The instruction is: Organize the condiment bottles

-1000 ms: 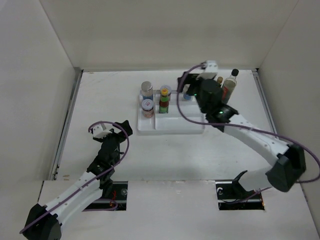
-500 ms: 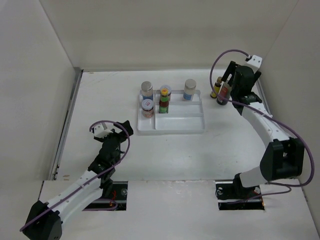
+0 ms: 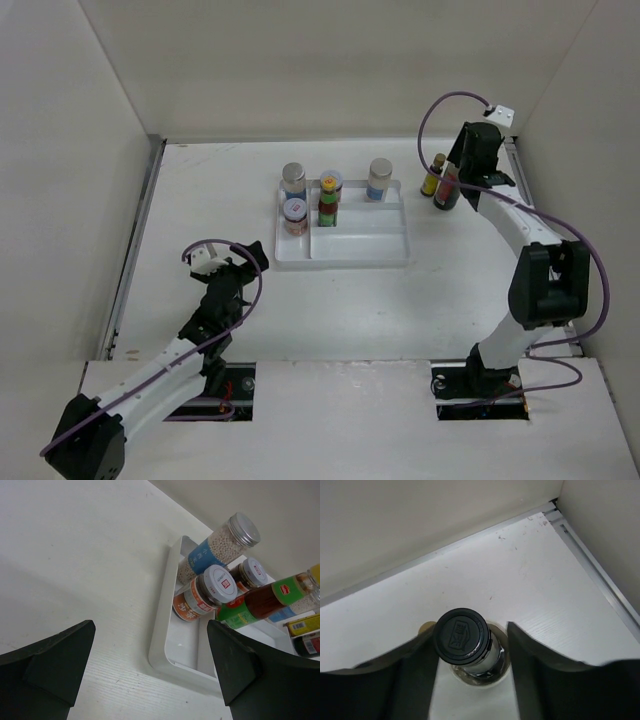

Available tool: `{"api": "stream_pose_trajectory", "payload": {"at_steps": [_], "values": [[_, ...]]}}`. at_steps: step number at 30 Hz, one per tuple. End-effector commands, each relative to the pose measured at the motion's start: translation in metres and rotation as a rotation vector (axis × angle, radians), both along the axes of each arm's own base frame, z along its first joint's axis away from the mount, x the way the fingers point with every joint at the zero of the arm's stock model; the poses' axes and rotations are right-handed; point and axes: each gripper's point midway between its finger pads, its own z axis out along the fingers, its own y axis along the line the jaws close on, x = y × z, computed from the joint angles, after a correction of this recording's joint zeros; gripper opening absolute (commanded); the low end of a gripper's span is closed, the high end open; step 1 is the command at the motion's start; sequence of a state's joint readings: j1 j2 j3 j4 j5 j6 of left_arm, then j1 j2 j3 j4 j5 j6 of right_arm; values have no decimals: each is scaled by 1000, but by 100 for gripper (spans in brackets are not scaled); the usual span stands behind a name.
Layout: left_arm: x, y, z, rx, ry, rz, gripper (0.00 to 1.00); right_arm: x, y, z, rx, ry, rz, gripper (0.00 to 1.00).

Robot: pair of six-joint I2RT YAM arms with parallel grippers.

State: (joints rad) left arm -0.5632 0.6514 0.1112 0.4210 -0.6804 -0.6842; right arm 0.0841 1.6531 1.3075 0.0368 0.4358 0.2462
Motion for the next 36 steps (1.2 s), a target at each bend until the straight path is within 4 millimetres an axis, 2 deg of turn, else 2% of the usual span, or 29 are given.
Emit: {"api": "stream_pose_trajectory", "payload": {"at_steps": [1, 3, 6, 8, 11, 14, 17, 25, 30, 36], "values": [[3, 0, 7, -30, -37, 5, 98, 12, -6, 26, 14, -83, -3, 53], [3, -1, 6, -30, -35, -2, 98, 2, -8, 30, 15, -96, -26, 38], [2, -1, 10, -37, -45, -2, 98, -28, -24, 62, -18, -207, -113, 30], [2, -1, 9, -37, -46, -2, 98, -51, -25, 87, -18, -278, -145, 27], [1, -3, 12, -42, -52, -10, 98, -78, -6, 121, -9, -354, -103, 26], [0, -1, 13, -48, -61, -2, 98, -89, 22, 139, -1, -375, -22, 27], [1, -1, 13, -47, -60, -5, 98, -91, 64, 145, 36, -388, 102, 26], [2, -1, 12, -44, -55, -5, 98, -75, 152, 146, 71, -418, 285, 26], [2, -2, 12, -45, -56, -10, 99, -65, 183, 133, 62, -390, 328, 27], [2, -2, 12, -47, -57, -14, 99, -64, 195, 105, 40, -342, 335, 27]]}}
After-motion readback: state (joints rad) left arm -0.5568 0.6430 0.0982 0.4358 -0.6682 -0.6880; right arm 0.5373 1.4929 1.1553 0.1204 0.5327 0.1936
